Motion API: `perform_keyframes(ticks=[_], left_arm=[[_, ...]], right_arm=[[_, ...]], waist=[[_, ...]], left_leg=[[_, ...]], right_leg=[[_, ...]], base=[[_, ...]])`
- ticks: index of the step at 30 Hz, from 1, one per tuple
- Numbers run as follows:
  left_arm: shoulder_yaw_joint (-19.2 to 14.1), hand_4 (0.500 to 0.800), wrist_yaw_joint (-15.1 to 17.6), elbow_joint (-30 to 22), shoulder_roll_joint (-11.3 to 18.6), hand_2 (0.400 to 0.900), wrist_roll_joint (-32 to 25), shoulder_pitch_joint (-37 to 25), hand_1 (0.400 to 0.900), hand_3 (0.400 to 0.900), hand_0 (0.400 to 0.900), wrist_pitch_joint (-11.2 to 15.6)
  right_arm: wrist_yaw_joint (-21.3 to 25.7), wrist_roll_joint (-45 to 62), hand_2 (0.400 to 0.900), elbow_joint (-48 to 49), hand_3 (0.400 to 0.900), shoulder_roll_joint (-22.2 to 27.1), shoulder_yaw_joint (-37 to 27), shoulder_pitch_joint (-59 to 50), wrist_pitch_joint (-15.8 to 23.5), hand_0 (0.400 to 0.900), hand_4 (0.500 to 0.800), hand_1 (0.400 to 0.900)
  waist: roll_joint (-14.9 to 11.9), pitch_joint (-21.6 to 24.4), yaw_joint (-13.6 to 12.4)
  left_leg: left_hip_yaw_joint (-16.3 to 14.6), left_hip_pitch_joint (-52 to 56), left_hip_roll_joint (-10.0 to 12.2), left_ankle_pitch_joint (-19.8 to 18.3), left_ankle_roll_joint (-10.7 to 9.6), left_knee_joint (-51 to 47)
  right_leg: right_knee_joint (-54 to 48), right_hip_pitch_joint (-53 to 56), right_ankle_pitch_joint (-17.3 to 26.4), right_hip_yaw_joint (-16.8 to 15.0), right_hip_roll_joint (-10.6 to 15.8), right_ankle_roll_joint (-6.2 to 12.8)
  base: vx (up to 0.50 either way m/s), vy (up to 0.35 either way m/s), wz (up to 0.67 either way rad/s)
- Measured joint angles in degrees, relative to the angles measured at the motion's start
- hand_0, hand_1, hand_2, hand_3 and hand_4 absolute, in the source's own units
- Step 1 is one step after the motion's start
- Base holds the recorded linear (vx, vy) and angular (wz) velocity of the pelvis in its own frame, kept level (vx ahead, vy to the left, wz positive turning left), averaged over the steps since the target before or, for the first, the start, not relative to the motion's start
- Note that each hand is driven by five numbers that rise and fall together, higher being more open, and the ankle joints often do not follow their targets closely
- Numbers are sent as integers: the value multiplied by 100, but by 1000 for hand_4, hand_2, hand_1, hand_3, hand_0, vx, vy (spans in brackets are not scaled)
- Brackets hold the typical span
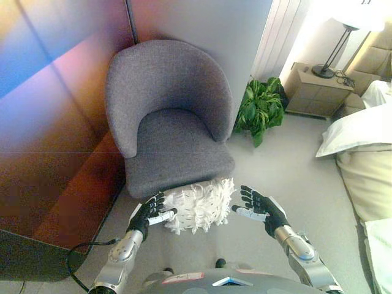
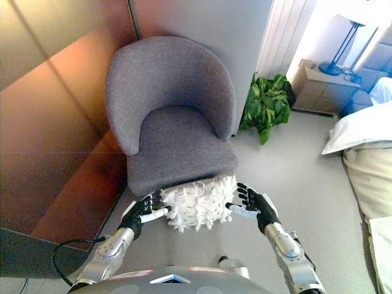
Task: Pick up the pillow and put it on the sofa.
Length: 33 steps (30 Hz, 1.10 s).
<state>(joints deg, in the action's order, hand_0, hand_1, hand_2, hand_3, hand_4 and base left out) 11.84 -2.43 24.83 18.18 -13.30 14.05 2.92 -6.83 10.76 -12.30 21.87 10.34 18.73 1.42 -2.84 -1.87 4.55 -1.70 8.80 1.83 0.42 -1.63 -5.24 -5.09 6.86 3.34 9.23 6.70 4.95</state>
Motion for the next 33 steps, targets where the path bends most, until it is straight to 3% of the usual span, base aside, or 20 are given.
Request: perform_keyframes(ticks=[27, 30, 33], left_arm=[[58, 800, 16, -1, -7, 900, -55, 3, 900, 900, 900, -53], [54, 800, 67, -2, 33, 900, -102, -118, 900, 900, 900, -56], [76, 800, 66, 4, 80, 900, -172, -311, 900, 900, 900, -73]], right_arm=[[21, -21, 900, 0, 900, 7, -5, -8, 2, 900, 800, 900], [34, -19, 900, 9, 900, 8, -6, -110, 15, 900, 800, 900], [147, -12, 900, 4, 900, 34, -29, -420, 30, 900, 800, 900]], waist=[[152, -95, 7], [121, -320, -9], [-25, -845, -121]], left_leg=[[93, -154, 69, 67, -67, 141], [145, -526, 156, -114, -172, 715], [231, -1193, 126, -210, -279, 2214]], right_leg=[[21, -97, -32, 65, -113, -44], [138, -246, -80, -70, -237, -144], [368, -354, -133, -155, -197, -362]], base=[[-5, -55, 1], [-70, -152, -5], [38, -86, -16]])
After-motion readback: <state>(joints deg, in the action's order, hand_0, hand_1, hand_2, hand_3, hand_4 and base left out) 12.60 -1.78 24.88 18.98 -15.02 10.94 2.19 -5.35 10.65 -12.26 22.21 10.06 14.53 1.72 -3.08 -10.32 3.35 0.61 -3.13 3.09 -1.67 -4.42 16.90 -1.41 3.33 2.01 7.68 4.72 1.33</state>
